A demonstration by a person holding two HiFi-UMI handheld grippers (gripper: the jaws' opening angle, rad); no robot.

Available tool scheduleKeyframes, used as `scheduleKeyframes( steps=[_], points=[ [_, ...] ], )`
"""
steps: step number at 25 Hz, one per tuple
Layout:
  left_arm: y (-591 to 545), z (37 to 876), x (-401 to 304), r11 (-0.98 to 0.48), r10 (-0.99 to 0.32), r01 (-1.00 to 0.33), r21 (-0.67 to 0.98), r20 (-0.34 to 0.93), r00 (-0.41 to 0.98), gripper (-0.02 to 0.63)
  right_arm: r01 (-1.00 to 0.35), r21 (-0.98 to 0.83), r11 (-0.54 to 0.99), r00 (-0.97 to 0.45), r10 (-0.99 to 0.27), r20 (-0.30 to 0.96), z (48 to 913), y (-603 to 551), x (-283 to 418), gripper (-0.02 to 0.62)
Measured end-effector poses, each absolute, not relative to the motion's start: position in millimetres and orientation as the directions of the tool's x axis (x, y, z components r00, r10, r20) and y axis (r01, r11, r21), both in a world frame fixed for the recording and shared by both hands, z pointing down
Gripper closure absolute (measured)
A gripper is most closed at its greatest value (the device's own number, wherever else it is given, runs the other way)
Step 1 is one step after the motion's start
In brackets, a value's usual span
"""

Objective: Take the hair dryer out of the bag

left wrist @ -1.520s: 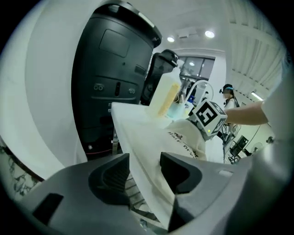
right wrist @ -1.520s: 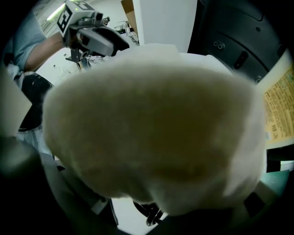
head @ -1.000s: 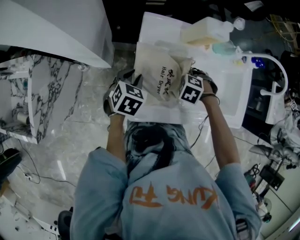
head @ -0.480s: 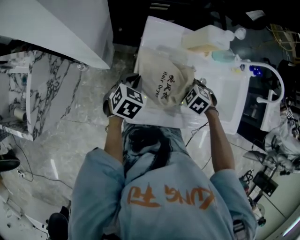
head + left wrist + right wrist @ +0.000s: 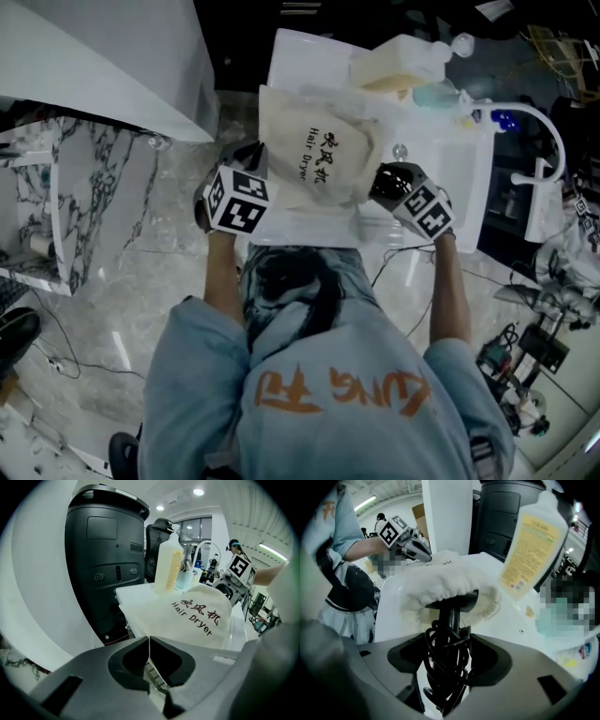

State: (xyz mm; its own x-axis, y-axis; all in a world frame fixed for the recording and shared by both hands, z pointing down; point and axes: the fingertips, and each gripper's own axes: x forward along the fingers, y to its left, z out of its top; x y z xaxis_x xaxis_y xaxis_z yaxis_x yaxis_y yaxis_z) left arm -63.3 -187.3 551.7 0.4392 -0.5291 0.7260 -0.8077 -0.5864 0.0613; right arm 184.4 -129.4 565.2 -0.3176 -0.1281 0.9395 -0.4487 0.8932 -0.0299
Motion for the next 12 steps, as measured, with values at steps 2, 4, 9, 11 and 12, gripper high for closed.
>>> scheduleKeyframes(
  steps=[2, 4, 9, 11, 12],
  points=[
    [-188.4, 550.2, -64.7, -0.587, -0.534, -0.808, 0.053, 0.725, 0.435, 0.598, -0.504, -0.025, 0.863, -0.314, -0.156, 0.937, 560.2, -127.0, 199.9, 0.313],
    [-190.5, 548.7, -67.6, -0.583, -0.540, -0.811, 0.045, 0.725, 0.428, 0.598, -0.565, -0.023, 0.825, -0.314, -0.190, 0.930, 554.4, -126.6, 216.0, 0.314],
    [-192.9, 546.3, -74.3, -0.584, -0.547, -0.811, 0.015, 0.731, 0.407, 0.598, -0.725, -0.043, 0.688, -0.344, -0.308, 0.887, 535.7, -129.9, 252.6, 0.318],
    [-193.7, 545.2, -77.4, -0.582, -0.551, -0.813, 0.005, 0.733, 0.399, 0.598, -0.776, -0.063, 0.628, -0.356, -0.353, 0.865, 528.4, -130.0, 263.6, 0.319],
    [-194.6, 544.2, -77.8, -0.583, -0.554, -0.813, 0.000, 0.731, 0.398, 0.598, -0.799, -0.074, 0.597, -0.360, -0.375, 0.854, 525.5, -129.7, 268.7, 0.319]
  ],
)
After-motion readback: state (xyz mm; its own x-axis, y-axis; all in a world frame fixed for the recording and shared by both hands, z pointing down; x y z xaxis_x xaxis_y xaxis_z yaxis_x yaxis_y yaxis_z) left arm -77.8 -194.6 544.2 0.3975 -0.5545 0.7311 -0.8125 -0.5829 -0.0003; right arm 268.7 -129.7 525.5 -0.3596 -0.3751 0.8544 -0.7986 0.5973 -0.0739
